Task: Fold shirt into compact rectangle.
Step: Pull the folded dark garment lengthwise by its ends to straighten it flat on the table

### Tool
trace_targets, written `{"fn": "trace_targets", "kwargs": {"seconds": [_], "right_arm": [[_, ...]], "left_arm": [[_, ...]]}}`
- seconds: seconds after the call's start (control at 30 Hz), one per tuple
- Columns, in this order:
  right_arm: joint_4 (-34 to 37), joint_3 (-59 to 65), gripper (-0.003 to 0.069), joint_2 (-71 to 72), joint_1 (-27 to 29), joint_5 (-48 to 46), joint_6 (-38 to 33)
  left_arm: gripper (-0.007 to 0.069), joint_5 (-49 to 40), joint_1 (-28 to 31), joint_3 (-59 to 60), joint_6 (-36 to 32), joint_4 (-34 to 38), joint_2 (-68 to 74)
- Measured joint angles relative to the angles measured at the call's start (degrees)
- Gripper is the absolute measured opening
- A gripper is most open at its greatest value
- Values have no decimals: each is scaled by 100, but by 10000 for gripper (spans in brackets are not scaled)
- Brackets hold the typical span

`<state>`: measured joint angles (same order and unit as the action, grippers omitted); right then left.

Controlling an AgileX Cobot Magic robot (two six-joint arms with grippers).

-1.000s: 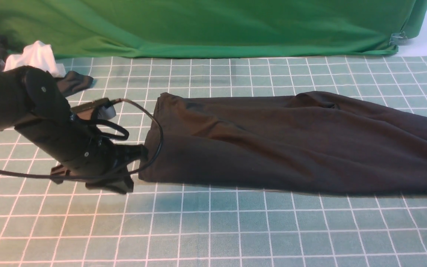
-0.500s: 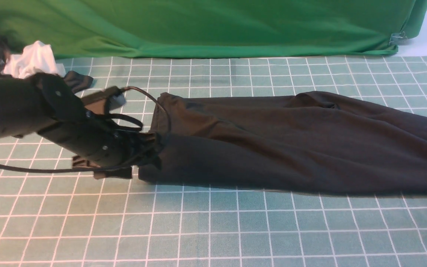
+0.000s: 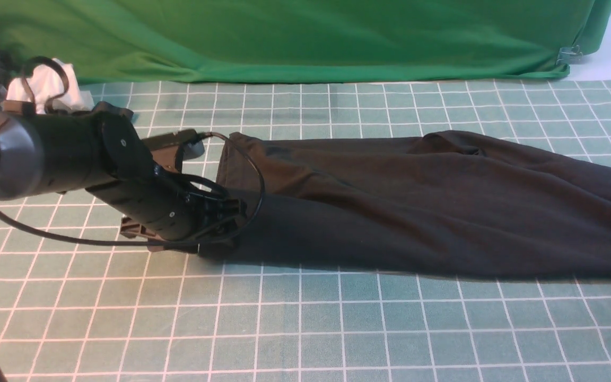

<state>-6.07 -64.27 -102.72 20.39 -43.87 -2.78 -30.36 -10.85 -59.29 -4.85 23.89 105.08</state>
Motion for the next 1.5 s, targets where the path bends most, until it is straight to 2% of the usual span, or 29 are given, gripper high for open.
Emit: {"fn": "trace_targets", "kwargs": {"seconds": [0.13, 0.23, 0.33, 0.37, 0.4, 0.47, 0.53, 0.6, 1.0, 1.23, 1.33, 1.4, 1.5], "right_arm": [[29, 0, 297, 0, 0, 18, 4], [41, 0, 297, 0, 0, 18, 23], [41, 0, 296, 0, 0, 33, 57], [41, 0, 291, 0, 0, 32, 80], [47, 0, 271, 0, 0, 44, 104], [47, 0, 171, 0, 0, 15, 115], [52, 0, 79, 30, 0, -90, 115], [52, 64, 46, 132, 4, -200, 115], [41, 1728, 42, 1494, 11, -370, 356], [-382, 1921, 42, 1818, 11, -436, 432], [-535, 1921, 48, 1818, 11, -20, 453], [-599, 1921, 80, 1818, 11, 456, 457], [-645, 1921, 201, 1818, 11, 815, 452]], "left_arm": [[426, 23, -11, -50, -36, 67, 74], [307, 91, -11, -50, -170, 140, 108], [111, 83, -16, -50, -240, 182, 139], [83, 69, -16, -50, -260, 195, 139], [52, 34, -16, -50, -273, 210, 139], [22, -65, -16, -50, -278, 217, 114], [16, -205, -16, -50, -278, 183, 14], [16, -409, -22, -29, -278, 107, -175], [16, -1108, -60, 1373, -276, 77, -1309], [16, -1170, -60, 1712, -3, -501, -1713], [18, -1121, -60, 1717, 175, -640, -1738], [36, -1062, -60, 1717, 222, -724, -1738], [94, -1036, -60, 1717, 341, -815, -1738]]}}
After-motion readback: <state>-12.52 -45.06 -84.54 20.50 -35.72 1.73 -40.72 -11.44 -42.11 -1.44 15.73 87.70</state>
